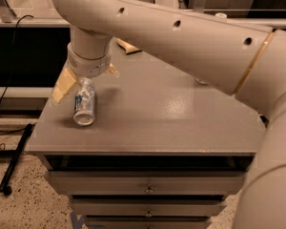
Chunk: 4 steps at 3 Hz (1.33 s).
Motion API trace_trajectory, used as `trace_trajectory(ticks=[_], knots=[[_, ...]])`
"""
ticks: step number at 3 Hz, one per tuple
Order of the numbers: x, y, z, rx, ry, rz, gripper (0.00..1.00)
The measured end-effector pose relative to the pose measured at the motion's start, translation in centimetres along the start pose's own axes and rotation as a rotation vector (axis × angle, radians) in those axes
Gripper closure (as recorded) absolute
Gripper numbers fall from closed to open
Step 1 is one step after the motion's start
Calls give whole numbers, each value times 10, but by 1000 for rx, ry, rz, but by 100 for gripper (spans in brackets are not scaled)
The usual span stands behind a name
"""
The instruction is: Pick redbull can
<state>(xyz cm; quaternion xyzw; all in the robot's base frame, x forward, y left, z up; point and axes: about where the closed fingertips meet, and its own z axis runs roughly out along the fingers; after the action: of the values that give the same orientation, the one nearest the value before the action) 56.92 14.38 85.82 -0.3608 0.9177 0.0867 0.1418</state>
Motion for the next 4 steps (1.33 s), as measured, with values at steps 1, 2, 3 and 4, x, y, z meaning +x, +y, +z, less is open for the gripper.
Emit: trace_trajectory(ticks=[1,2,3,4], knots=[[-4,-3,15,103,41,120,0],[-5,-6,24,167,60,187,0],[-11,-4,31,202,55,236,18],[-16,-4,35,217,46,254,41]])
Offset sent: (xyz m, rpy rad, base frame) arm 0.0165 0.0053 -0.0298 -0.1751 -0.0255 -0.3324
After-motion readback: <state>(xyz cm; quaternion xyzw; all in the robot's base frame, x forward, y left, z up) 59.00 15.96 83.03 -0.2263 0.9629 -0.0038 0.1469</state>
